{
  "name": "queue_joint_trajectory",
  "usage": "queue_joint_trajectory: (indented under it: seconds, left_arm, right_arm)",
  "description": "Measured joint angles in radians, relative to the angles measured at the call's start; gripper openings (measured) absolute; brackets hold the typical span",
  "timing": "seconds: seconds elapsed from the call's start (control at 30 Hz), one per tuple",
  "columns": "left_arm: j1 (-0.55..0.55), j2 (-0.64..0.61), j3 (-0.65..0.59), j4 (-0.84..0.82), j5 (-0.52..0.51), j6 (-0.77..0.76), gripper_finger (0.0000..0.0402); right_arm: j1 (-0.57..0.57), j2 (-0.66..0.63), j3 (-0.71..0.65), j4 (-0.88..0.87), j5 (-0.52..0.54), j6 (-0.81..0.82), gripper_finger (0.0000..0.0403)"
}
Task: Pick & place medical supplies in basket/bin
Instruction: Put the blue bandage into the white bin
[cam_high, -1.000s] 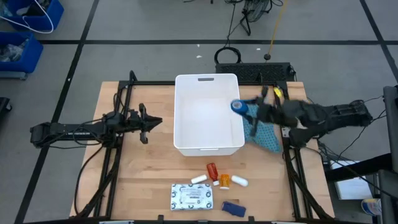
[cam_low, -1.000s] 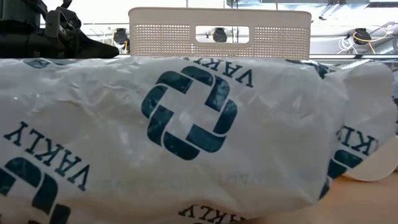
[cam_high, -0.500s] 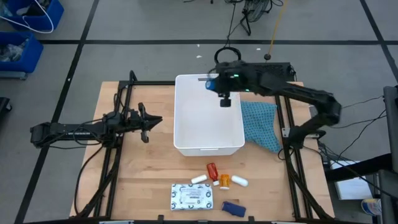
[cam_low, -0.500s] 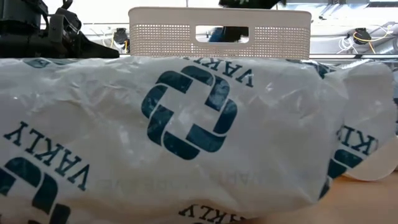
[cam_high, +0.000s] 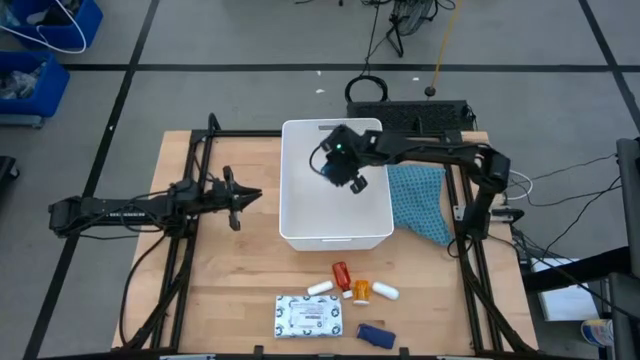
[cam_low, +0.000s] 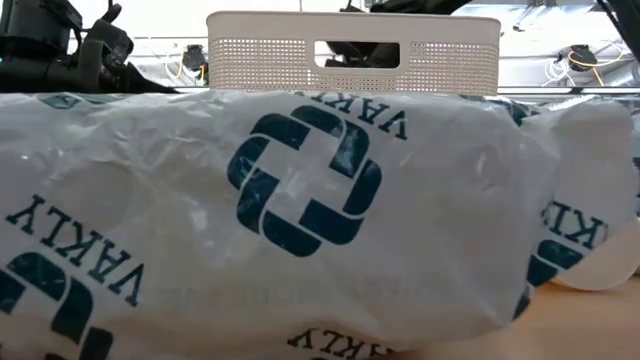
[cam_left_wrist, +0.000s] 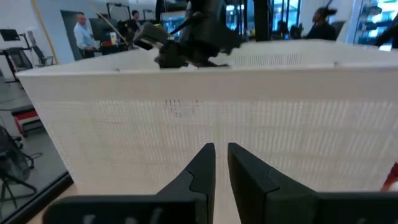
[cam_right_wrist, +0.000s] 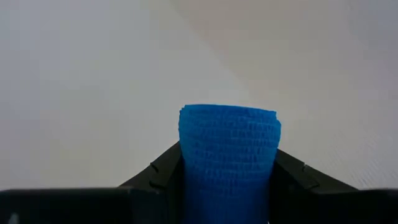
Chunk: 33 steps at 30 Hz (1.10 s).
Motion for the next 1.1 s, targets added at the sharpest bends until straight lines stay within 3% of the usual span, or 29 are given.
queue_joint_trajectory:
  seconds: [0.23,0.7,0.87,1.1]
  left_arm:
    - [0.0,0.0,0.0,-0.009,0.0,-0.005,0.0049]
    - [0.0,0.0,0.0,-0.006,0.005,-0.014,0.0049]
    - [0.0,0.0,0.0,-0.006,0.011,-0.014,0.0049]
    - [0.0,0.0,0.0,0.007,0.012,-0.035,0.0049]
  right_arm:
    - [0.003,0.083,0.0,-0.023,-0.048,0.054,0.0146]
    - [0.0,0.201,-0.037,-0.022,-0.023,0.055,0.0154]
    - [0.0,0.196,-0.06,-0.021,0.044,0.107,0.0177]
    - [0.012,0.165,-0.06,-0.023,0.094,0.127,0.0243]
